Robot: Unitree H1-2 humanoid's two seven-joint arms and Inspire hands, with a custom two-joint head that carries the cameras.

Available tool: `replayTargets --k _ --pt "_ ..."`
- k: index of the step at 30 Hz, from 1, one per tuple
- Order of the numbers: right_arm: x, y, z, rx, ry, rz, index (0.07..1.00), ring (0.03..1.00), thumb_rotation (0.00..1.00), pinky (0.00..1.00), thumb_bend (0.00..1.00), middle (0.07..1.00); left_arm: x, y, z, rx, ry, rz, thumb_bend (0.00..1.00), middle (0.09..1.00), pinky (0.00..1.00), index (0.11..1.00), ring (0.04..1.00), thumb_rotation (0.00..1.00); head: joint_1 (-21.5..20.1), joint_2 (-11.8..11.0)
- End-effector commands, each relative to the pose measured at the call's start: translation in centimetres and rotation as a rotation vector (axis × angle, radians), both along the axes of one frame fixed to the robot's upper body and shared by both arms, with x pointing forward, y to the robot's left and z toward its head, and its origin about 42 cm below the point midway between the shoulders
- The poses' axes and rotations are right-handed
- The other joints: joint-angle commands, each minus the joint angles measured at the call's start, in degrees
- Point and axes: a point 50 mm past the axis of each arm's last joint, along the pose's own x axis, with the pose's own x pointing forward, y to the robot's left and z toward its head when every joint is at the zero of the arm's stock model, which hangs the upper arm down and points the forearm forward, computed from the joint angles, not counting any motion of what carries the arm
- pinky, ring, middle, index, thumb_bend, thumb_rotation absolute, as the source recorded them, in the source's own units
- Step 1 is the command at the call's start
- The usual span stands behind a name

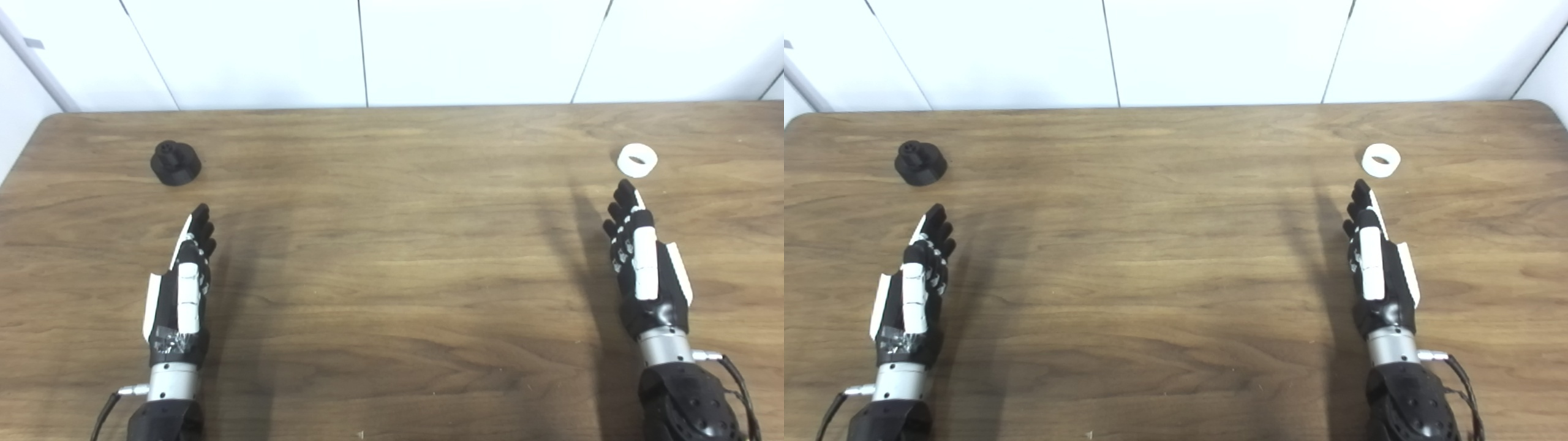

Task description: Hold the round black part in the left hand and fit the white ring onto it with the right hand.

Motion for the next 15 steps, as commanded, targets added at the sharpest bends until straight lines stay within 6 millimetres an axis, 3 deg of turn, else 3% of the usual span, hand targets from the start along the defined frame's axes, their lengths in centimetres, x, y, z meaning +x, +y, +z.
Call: replayTargets --k 1,15 --pt "0.15 0.03 1.27 -0.014 -0.074 0.009 0.982 1.000 1.00 1.00 0.58 1.000 0.26 -0.25 0.28 -0.011 -0.033 -0.004 0.59 1.000 1.00 0.975 1.000 0.98 0.03 0.04" --pt "0.09 0.19 1.26 -0.025 -0.060 0.002 0.980 1.000 1.00 1.00 0.54 0.999 0.16 -0.13 0.21 -0.003 -0.025 -0.007 0.58 1.000 1.00 0.979 1.000 0.99 -0.44 -0.37"
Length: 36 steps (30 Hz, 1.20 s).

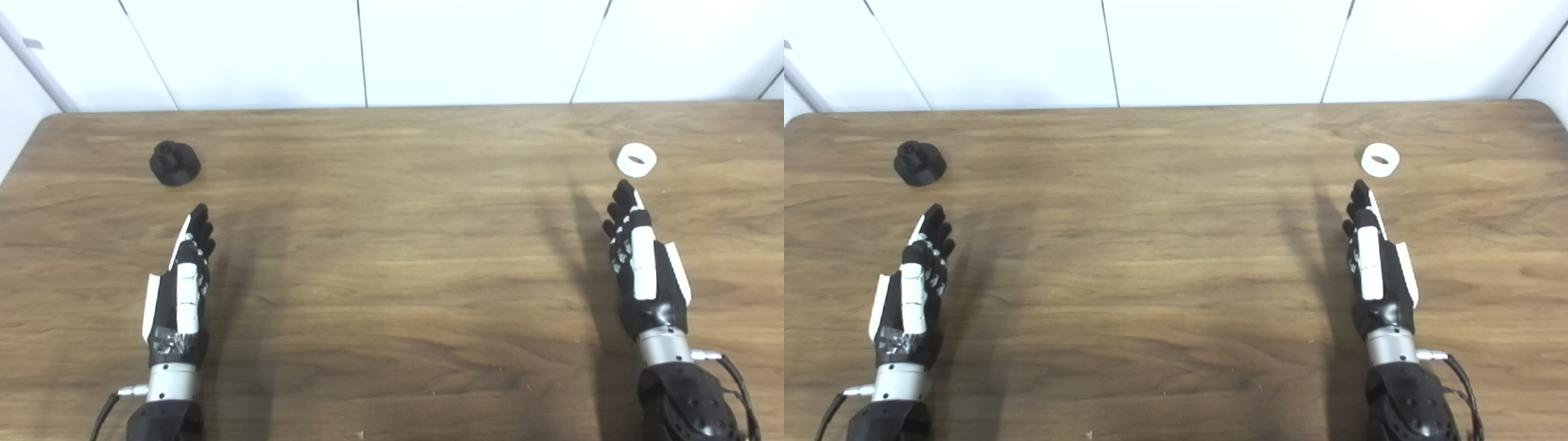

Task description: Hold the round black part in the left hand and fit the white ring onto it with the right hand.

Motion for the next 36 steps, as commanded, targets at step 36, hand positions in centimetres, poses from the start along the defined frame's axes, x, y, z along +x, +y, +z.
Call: replayTargets --k 36 --pt "0.04 0.14 1.02 -0.046 -0.056 -0.003 0.966 0.989 1.00 1.00 0.52 0.981 0.11 -0.07 0.07 0.021 -0.017 -0.004 0.55 1.000 1.00 0.981 1.000 1.00 -0.38 -0.15"
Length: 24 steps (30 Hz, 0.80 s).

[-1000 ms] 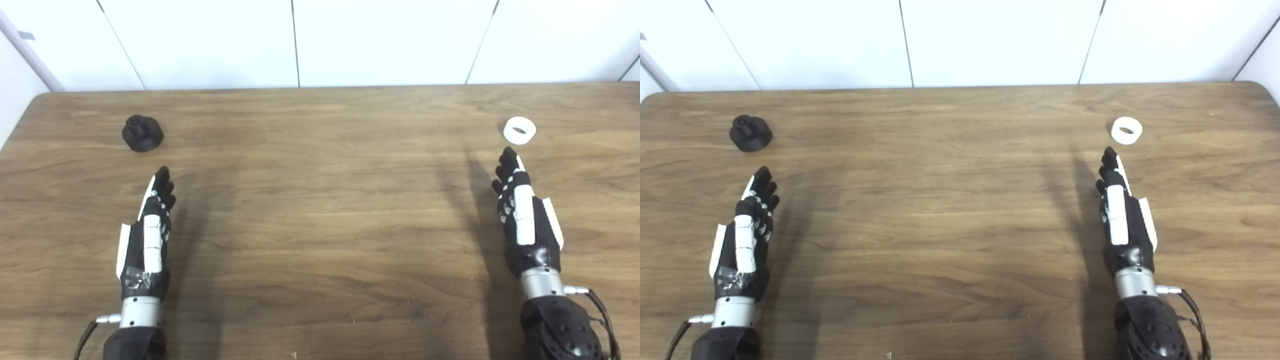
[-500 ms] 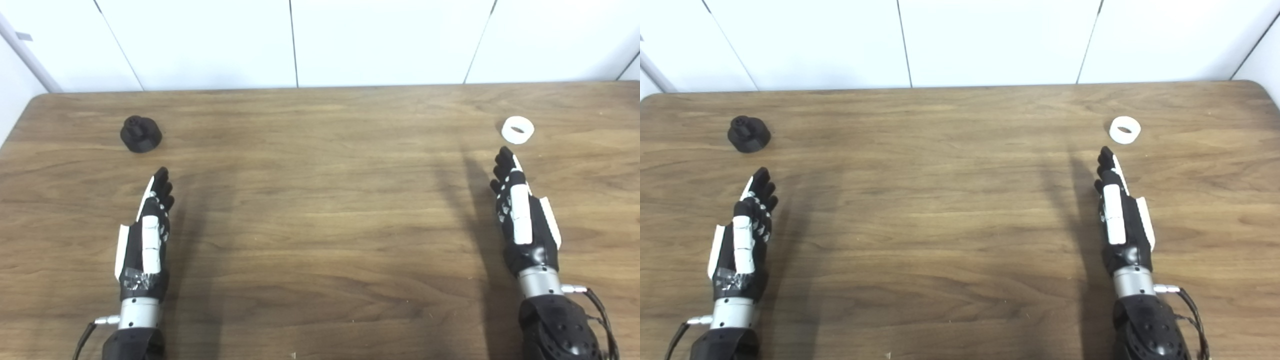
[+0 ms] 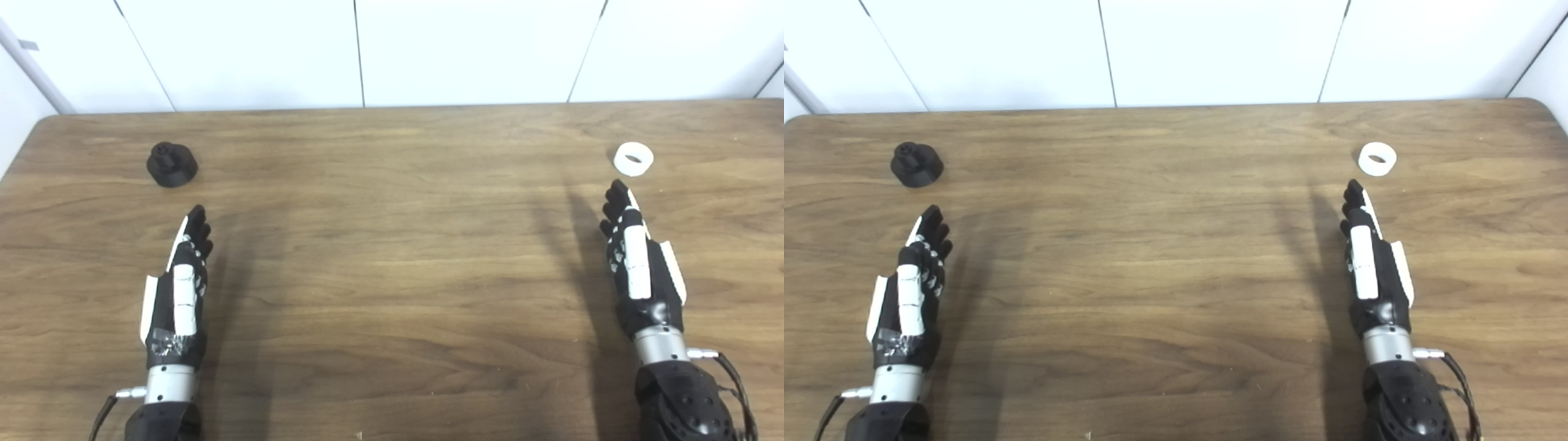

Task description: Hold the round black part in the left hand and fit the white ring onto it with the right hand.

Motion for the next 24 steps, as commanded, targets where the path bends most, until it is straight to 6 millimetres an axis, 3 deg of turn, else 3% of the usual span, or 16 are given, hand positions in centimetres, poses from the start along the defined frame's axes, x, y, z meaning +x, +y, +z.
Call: replayTargets --k 1,24 --pt "0.07 0.02 1.06 -0.018 -0.061 0.001 0.965 0.989 1.00 1.00 0.53 0.980 0.11 -0.05 0.05 0.010 -0.019 -0.004 0.55 1.000 1.00 0.982 1.000 1.00 -0.03 0.02" --pt "0.11 -0.12 0.72 0.012 -0.065 0.006 0.961 0.976 1.00 1.00 0.53 0.979 0.12 -0.36 -0.27 0.005 -0.018 -0.009 0.55 1.000 1.00 0.976 1.000 1.00 1.37 -1.15"
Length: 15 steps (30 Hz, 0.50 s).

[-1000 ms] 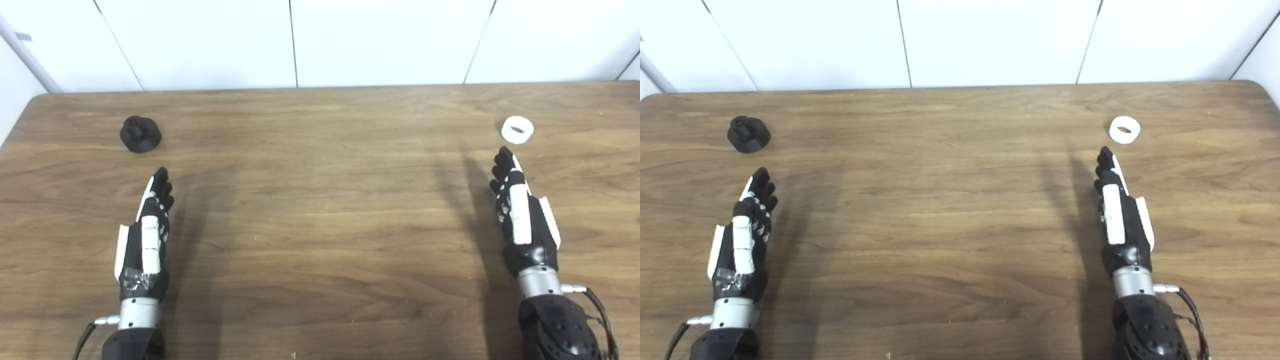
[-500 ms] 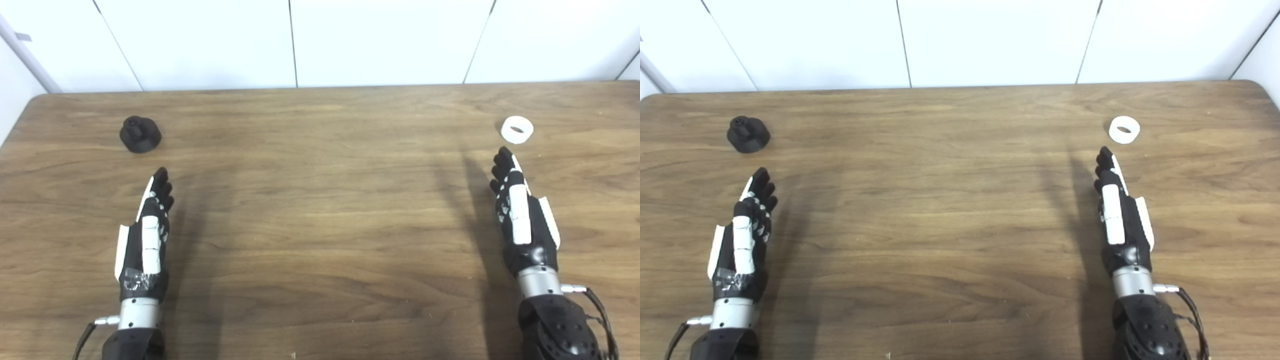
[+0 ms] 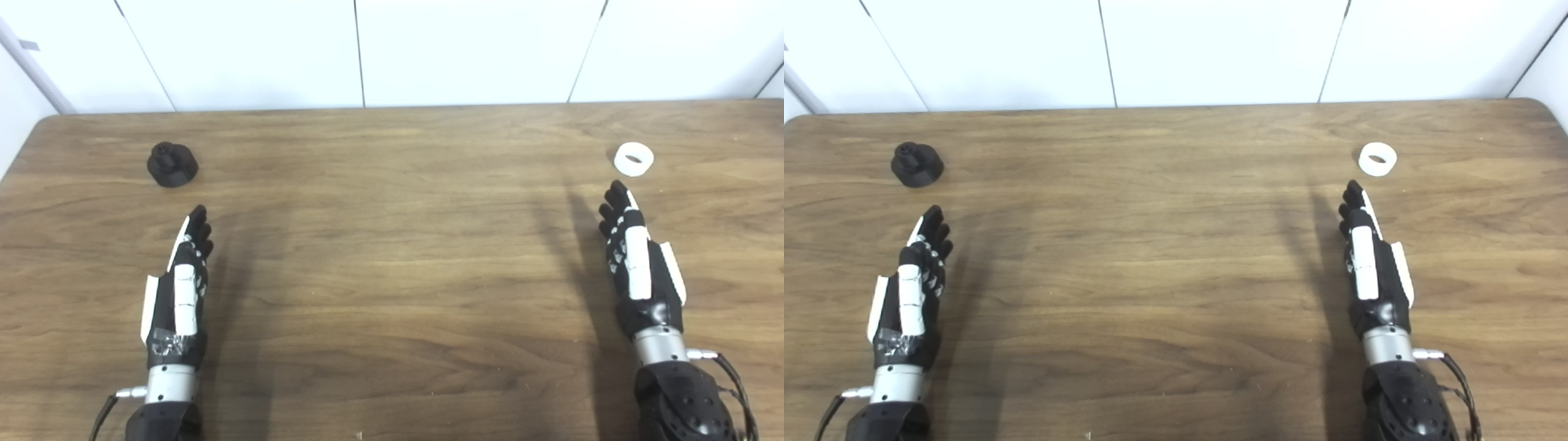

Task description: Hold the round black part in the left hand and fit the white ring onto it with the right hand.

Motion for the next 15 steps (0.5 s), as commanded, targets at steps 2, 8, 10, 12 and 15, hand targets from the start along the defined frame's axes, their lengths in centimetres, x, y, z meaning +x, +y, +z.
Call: replayTargets --k 2,8,10,12,15 --pt "0.14 -0.07 0.83 -0.007 -0.065 0.007 0.964 0.981 1.00 1.00 0.53 0.983 0.06 -0.32 -0.21 0.000 -0.019 -0.003 0.55 1.000 1.00 0.971 1.000 1.00 0.05 -0.01" --pt "0.09 -0.05 0.86 -0.005 -0.064 0.012 0.969 0.983 1.00 1.00 0.52 0.985 0.01 -0.33 -0.23 0.000 -0.014 -0.004 0.57 1.000 1.00 0.970 1.000 1.00 0.27 -0.05" --pt "0.06 -0.10 0.82 0.002 -0.065 0.014 0.969 0.987 1.00 1.00 0.52 0.988 0.01 -0.38 -0.23 -0.002 -0.012 -0.005 0.57 1.000 1.00 0.969 1.000 1.00 0.63 -0.24" --pt "0.03 -0.27 0.74 -0.006 -0.063 0.013 0.969 0.988 1.00 1.00 0.51 0.987 -0.03 -0.48 -0.28 -0.006 -0.013 -0.012 0.56 1.000 1.00 0.972 1.000 1.00 1.71 -0.70" --pt "-0.04 -0.64 0.53 -0.021 -0.060 0.009 0.966 0.986 1.00 1.00 0.50 0.983 -0.06 -0.71 -0.43 -0.003 -0.019 -0.018 0.55 1.000 1.00 0.975 1.000 1.00 3.75 -1.79"
